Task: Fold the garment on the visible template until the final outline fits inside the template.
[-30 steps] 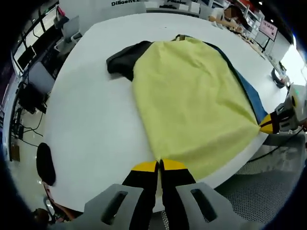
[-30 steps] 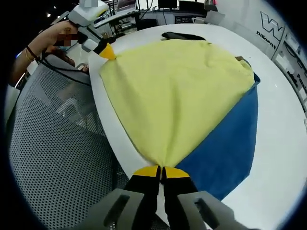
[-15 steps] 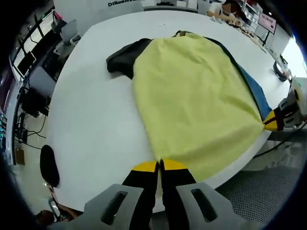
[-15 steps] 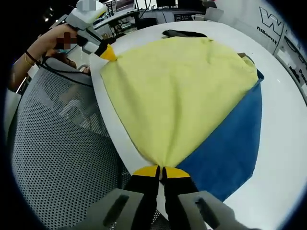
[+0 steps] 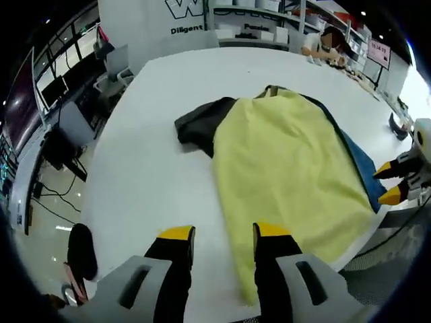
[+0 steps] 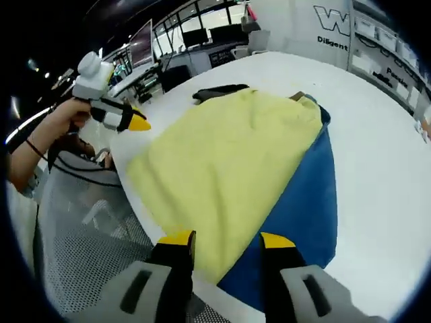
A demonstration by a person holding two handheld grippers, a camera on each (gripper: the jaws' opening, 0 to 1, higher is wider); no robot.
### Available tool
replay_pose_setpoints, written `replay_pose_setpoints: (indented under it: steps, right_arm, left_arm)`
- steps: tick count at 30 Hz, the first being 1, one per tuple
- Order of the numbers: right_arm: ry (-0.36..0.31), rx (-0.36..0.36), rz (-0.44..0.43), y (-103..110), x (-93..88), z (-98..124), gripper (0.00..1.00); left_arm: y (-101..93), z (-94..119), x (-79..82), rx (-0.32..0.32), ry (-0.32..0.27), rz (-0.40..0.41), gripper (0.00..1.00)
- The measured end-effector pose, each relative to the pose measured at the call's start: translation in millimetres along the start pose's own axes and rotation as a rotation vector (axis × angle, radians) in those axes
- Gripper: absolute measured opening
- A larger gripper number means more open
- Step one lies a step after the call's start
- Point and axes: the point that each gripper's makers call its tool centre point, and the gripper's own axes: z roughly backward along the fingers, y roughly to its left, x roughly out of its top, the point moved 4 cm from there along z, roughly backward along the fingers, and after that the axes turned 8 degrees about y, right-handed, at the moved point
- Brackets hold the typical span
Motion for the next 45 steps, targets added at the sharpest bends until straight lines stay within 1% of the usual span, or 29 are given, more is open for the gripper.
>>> replay_pose_setpoints:
  steps: [1, 2, 4, 5, 7, 8, 11, 18, 21, 23, 26, 29, 31, 35, 37, 43, 45]
  right_arm:
    - [-0.047, -0.006, -0.046, -4.3, 7.8, 1.8, 0.4]
    - [-0.075, -0.008, -0.077, -7.1, 12.5, 3.1, 0.44]
    - [-0.134, -0.012, -0.118, -13.0, 22.7, 5.9, 0.52]
    - [-0.152, -0.024, -0.136, -16.4, 25.8, 6.7, 0.57]
    - [-0.183, -0.037, -0.132, -21.7, 31.9, 8.0, 0.64]
    - [-0.209, -0.06, -0.144, -26.8, 36.1, 8.5, 0.68]
    - [-0.227, -0.075, -0.161, -33.3, 39.9, 8.3, 0.7]
    - [-0.216, -0.093, -0.201, -44.7, 46.3, -2.9, 0.68]
    - [-0.208, -0.106, -0.21, -49.3, 50.9, -10.8, 0.67]
    - [-0.204, -0.103, -0.213, -50.1, 54.0, -15.3, 0.65]
    - [-0.187, -0.113, -0.196, -52.0, 57.4, -22.9, 0.65]
    - [-0.187, -0.122, -0.19, -55.4, 61.8, -28.6, 0.65]
    - [-0.189, -0.128, -0.193, -58.8, 64.8, -32.7, 0.65]
    - [-0.19, -0.152, -0.195, -65.8, 69.1, -38.6, 0.66]
    - [-0.196, -0.172, -0.199, -71.4, 71.0, -42.9, 0.67]
    - [-0.182, -0.194, -0.223, -78.4, 70.6, -52.6, 0.65]
    - [-0.186, -0.196, -0.22, -78.2, 71.7, -52.6, 0.65]
  left_arm:
    - [1.5, 0.5, 2.8, 0.003, -0.009, 0.003, 0.39]
    - [2.8, 0.1, 7.0, 0.001, -0.027, -0.001, 0.4]
    - [6.6, -1.9, 11.5, 0.007, -0.037, 0.014, 0.43]
    - [8.8, -2.6, 15.8, 0.011, -0.059, 0.016, 0.43]
    - [11.2, -2.4, 21.2, 0.016, -0.086, 0.038, 0.45]
    - [12.6, -2.7, 25.0, 0.015, -0.104, 0.043, 0.45]
    - [16.0, -5.4, 31.6, 0.013, -0.117, 0.057, 0.47]
    - [22.4, -18.1, 38.4, 0.027, -0.121, 0.072, 0.46]
    - [29.2, -25.0, 45.6, 0.029, -0.131, 0.098, 0.45]
    - [32.9, -30.7, 50.6, 0.016, -0.133, 0.117, 0.43]
    - [38.8, -38.7, 58.0, 0.029, -0.143, 0.117, 0.4]
    - [43.2, -49.2, 64.7, 0.027, -0.149, 0.128, 0.38]
    - [43.9, -58.4, 67.6, 0.024, -0.138, 0.132, 0.39]
    - [44.4, -70.1, 73.9, 0.013, -0.139, 0.141, 0.39]
    - [42.0, -80.0, 78.0, 0.002, -0.139, 0.144, 0.39]
    - [36.9, -101.8, 83.2, 0.001, -0.114, 0.133, 0.36]
    - [35.3, -105.1, 85.6, 0.005, -0.12, 0.122, 0.33]
